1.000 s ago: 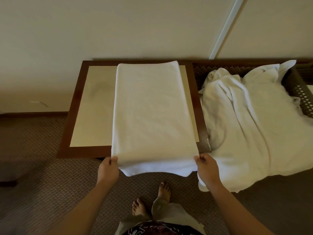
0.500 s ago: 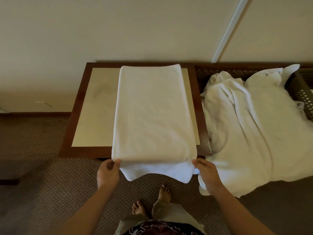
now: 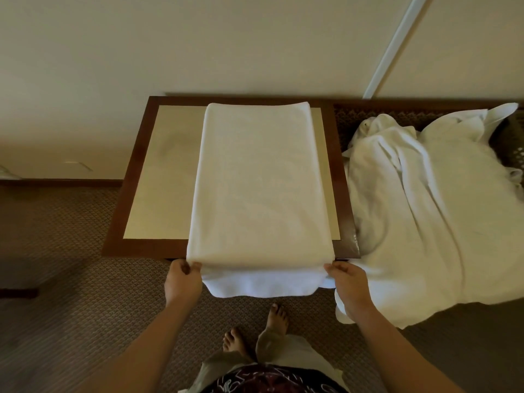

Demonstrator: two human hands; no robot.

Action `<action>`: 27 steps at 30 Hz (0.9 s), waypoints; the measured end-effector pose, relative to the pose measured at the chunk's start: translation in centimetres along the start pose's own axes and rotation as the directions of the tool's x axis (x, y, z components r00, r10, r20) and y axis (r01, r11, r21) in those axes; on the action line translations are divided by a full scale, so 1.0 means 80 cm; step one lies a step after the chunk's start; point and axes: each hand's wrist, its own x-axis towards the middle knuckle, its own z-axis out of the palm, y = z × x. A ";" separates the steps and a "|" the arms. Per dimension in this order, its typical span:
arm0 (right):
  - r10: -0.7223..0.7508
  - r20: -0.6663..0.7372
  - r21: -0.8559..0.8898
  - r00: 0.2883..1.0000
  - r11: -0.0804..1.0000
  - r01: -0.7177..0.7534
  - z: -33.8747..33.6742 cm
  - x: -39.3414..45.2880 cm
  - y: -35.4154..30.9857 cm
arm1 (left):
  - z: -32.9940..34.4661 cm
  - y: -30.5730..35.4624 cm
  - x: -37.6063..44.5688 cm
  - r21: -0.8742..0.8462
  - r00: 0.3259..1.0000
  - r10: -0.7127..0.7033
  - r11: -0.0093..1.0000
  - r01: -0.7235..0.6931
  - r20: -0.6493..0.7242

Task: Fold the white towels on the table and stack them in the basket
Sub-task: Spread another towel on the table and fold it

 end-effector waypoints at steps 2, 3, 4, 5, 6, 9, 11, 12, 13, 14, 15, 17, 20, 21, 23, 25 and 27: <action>-0.017 0.023 0.006 1.000 1.000 0.017 0.000 -0.002 0.001 | -0.005 0.000 -0.006 -0.074 0.999 0.021 0.997 -0.019 0.035; -0.038 0.024 0.005 0.999 0.999 0.038 0.001 -0.005 0.000 | -0.009 -0.002 -0.008 -0.123 0.999 0.032 0.992 -0.026 0.043; -0.065 0.014 -0.010 0.998 0.998 0.065 0.000 -0.008 -0.002 | -0.012 -0.004 -0.009 -0.168 0.998 0.039 0.985 -0.031 0.044; -0.097 -0.003 -0.031 0.995 0.995 0.097 0.000 -0.012 -0.004 | -0.015 -0.005 -0.010 -0.202 0.998 0.038 0.979 -0.028 0.046; -0.120 -0.021 -0.047 0.993 0.992 0.119 0.000 -0.016 -0.005 | -0.016 -0.006 -0.009 -0.223 0.998 0.030 0.975 -0.016 0.059; -0.151 -0.084 -0.081 0.985 0.986 0.145 0.002 -0.019 -0.006 | -0.017 -0.005 -0.002 -0.220 0.991 0.013 0.975 0.016 0.129; -0.176 -0.136 -0.177 0.975 0.973 0.151 0.007 -0.019 -0.007 | -0.017 -0.002 0.003 -0.162 0.987 0.018 0.987 0.009 0.163; -0.188 -0.155 -0.244 0.970 0.959 0.147 0.011 -0.019 -0.007 | -0.016 -0.001 0.004 -0.119 0.987 0.031 0.993 -0.012 0.161; -0.192 -0.164 -0.298 0.968 0.945 0.137 0.015 -0.020 -0.008 | -0.015 0.000 0.003 -0.068 0.987 0.049 0.997 -0.039 0.151; -0.187 -0.168 -0.335 0.968 0.934 0.123 0.017 -0.020 -0.009 | -0.014 0.000 0.002 -0.022 0.988 0.066 0.998 -0.064 0.139; -0.179 -0.172 -0.354 0.969 0.929 0.108 0.020 -0.020 -0.010 | -0.013 0.000 0.001 0.013 0.989 0.075 0.997 -0.077 0.124; -0.176 -0.207 -0.398 0.962 0.914 0.081 0.023 -0.023 -0.013 | -0.011 0.001 -0.001 0.054 0.995 0.071 0.996 -0.075 0.073; -0.346 -0.294 -0.610 0.891 0.785 0.104 0.029 -0.026 -0.019 | -0.009 0.007 -0.005 0.033 0.997 0.047 0.998 -0.045 -0.056; -0.393 -0.291 -0.657 0.872 0.745 0.116 0.032 -0.027 -0.023 | -0.009 0.010 -0.007 0.020 0.992 0.075 0.997 -0.073 -0.102; -0.394 -0.261 -0.681 0.881 0.722 0.121 0.036 -0.024 -0.035 | -0.009 0.016 -0.008 0.028 0.970 0.164 0.986 -0.162 -0.178; -0.342 -0.246 -0.680 0.907 0.728 0.090 0.040 -0.012 -0.047 | -0.009 0.026 -0.003 0.073 0.954 0.238 0.971 -0.228 -0.181; -0.316 -0.228 -0.667 0.921 0.740 0.088 0.041 0.004 -0.054 | -0.008 0.039 0.009 0.157 0.957 0.264 0.957 -0.244 -0.120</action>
